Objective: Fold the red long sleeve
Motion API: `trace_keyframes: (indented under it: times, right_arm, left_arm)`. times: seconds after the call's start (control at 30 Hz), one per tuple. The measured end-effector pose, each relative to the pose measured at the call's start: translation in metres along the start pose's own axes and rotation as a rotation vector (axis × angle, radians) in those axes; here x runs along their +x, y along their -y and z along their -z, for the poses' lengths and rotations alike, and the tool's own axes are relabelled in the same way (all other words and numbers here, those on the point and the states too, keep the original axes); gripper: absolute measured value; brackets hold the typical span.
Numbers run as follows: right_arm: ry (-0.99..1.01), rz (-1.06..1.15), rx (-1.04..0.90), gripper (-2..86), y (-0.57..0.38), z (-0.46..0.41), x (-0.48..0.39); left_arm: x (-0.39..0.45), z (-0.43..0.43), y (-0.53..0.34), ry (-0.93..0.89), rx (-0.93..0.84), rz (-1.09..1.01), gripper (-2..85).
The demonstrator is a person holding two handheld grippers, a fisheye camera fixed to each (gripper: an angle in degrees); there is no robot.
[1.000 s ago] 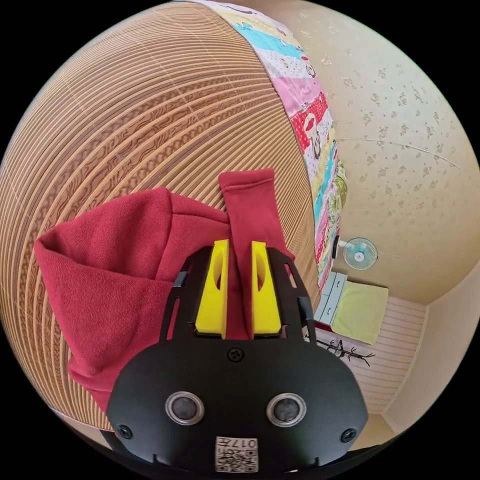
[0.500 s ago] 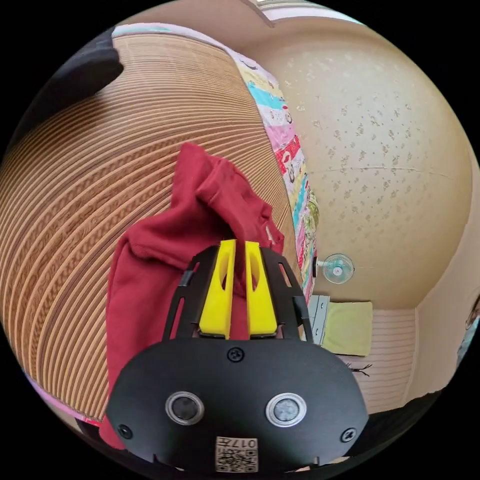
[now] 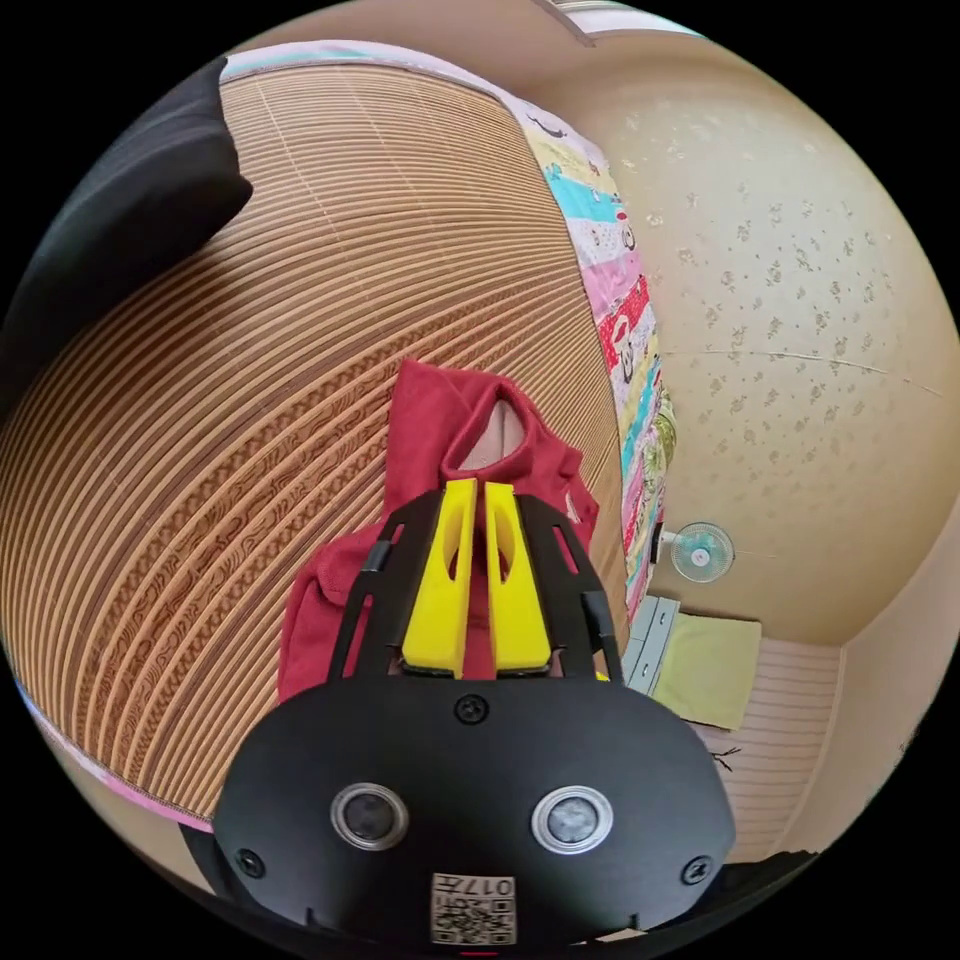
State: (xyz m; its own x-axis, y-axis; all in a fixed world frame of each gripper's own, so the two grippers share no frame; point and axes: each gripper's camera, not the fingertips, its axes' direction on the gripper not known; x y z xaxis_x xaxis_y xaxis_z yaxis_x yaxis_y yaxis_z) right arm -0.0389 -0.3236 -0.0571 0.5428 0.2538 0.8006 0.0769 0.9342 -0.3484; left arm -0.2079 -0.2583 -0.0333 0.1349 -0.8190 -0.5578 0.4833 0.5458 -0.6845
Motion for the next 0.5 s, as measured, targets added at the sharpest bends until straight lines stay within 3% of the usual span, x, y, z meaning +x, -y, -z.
trace_keyframes:
  times: [0.07,0.23,0.37,0.5]
  right_arm:
    - [-0.027,-0.058,0.05,2.4,-0.021,0.019,0.011]
    - [-0.095,-0.213,0.063,3.0,-0.065,0.054,0.044]
    - [-0.221,-0.176,-0.143,5.9,-0.09,0.063,0.05]
    - [-0.26,-0.114,-0.333,8.9,-0.116,0.069,0.054]
  left_arm:
    - [0.005,0.014,-0.002,-0.017,0.029,-0.052,0.0]
    - [-0.021,0.047,-0.025,0.147,-0.001,-0.094,-0.4]
    - [-0.048,0.068,-0.039,0.124,-0.084,-0.148,3.9]
    - [-0.068,0.075,-0.071,0.226,-0.354,-0.3,11.8]
